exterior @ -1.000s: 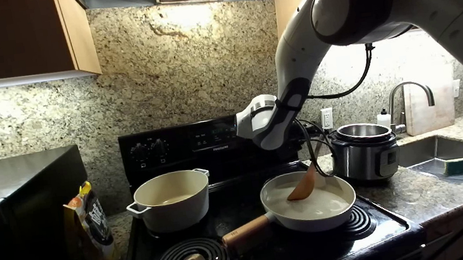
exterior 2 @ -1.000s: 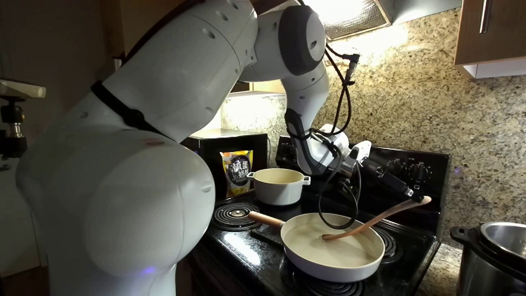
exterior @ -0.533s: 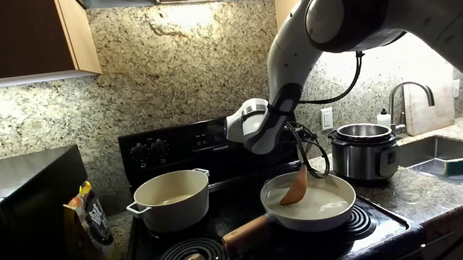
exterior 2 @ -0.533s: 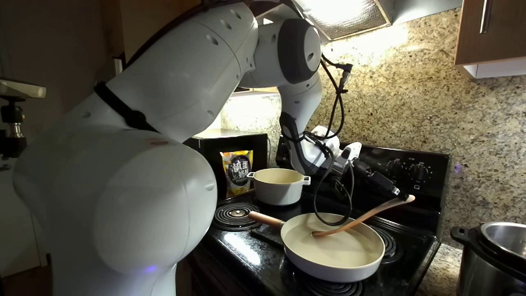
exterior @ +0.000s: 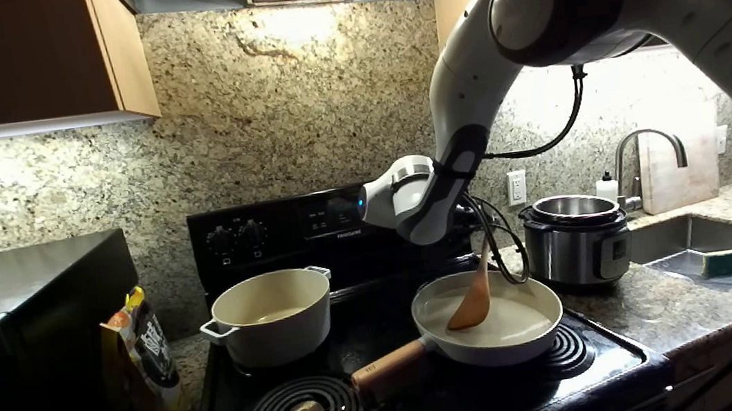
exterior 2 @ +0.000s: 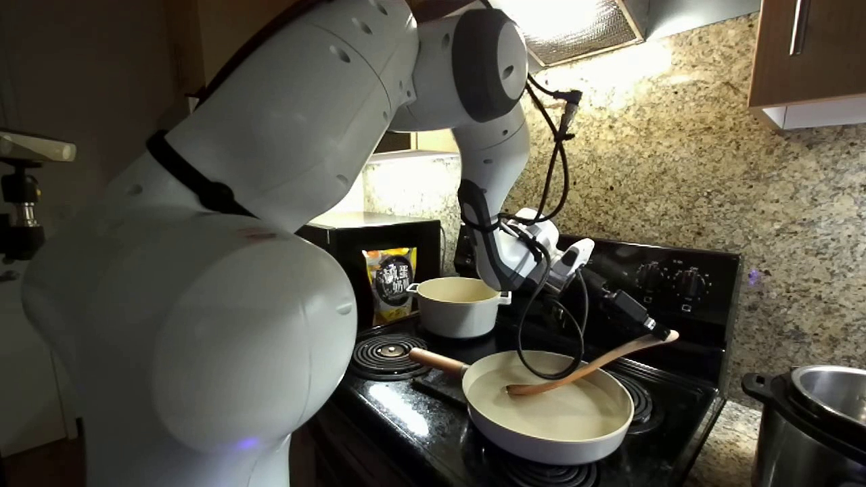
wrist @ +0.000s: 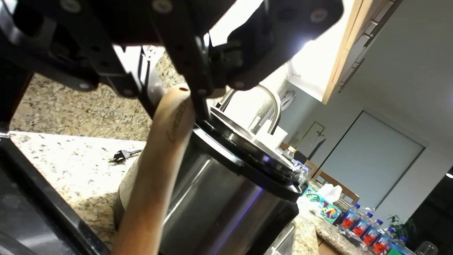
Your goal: Use the spatula to stir the water
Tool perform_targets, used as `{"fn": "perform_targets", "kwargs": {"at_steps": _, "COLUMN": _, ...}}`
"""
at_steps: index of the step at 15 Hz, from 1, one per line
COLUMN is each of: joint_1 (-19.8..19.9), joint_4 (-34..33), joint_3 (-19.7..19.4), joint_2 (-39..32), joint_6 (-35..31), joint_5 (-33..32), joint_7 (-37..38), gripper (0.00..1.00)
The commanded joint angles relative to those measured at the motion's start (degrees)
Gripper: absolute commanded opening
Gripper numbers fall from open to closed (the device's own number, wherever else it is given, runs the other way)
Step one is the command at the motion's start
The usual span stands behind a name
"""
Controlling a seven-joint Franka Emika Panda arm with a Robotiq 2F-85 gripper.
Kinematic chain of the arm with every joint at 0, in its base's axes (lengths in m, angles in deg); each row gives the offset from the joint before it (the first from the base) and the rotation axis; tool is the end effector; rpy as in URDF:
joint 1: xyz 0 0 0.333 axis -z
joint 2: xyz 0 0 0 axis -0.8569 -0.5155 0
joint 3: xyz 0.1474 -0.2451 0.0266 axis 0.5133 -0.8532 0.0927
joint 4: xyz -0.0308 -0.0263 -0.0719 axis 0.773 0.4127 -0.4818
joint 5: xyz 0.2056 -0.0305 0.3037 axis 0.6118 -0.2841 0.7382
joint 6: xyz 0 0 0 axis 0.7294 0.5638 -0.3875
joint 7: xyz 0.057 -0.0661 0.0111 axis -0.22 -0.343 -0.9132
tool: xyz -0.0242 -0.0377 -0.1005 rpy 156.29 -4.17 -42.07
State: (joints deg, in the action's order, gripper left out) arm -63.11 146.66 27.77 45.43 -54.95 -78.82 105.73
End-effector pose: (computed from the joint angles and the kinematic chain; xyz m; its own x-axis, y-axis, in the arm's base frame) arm 0.6136 -0.0542 0.2128 0.5630 -0.3468 0.7502 -0.8221 -0.1418 0.5514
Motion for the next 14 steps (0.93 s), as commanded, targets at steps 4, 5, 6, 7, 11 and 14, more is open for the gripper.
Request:
{"fn": "perform_targets", "kwargs": {"at_steps": 4, "joint_1": 2.4, "joint_4": 8.2, "joint_3": -1.1, "joint_2": 6.8, "joint_6": -5.8, "joint_5": -1.5, "joint_7": -2.1, "gripper": 0.11}}
{"fn": "perform_targets", "kwargs": {"at_steps": 5, "joint_1": 2.5, "joint_4": 8.0, "joint_3": -1.4, "joint_2": 6.9, "joint_6": -5.6, "joint_5": -1.4, "joint_7": -2.0, "gripper": 0.11}}
{"fn": "perform_targets", "kwargs": {"at_steps": 6, "joint_1": 2.7, "joint_4": 7.9, "joint_3": -1.6, "joint_2": 6.8, "joint_6": -5.6, "joint_5": -1.3, "joint_7": -2.1, "gripper": 0.11}}
{"fn": "perform_targets", "kwargs": {"at_steps": 7, "joint_1": 2.9, "joint_4": 7.5, "joint_3": -1.7, "joint_2": 6.6, "joint_6": -5.4, "joint_5": -1.2, "joint_7": -2.3, "gripper": 0.11}}
{"fn": "perform_targets", "kwargs": {"at_steps": 11, "joint_1": 3.3, "joint_4": 6.5, "joint_3": -1.9, "joint_2": 5.5, "joint_6": -5.4, "joint_5": -1.0, "joint_7": -2.2, "gripper": 0.11}}
{"fn": "perform_targets", "kwargs": {"at_steps": 14, "joint_1": 3.9, "joint_4": 6.3, "joint_3": -1.7, "joint_2": 5.1, "joint_6": -6.8, "joint_5": -0.9, "joint_7": -3.0, "gripper": 0.11}}
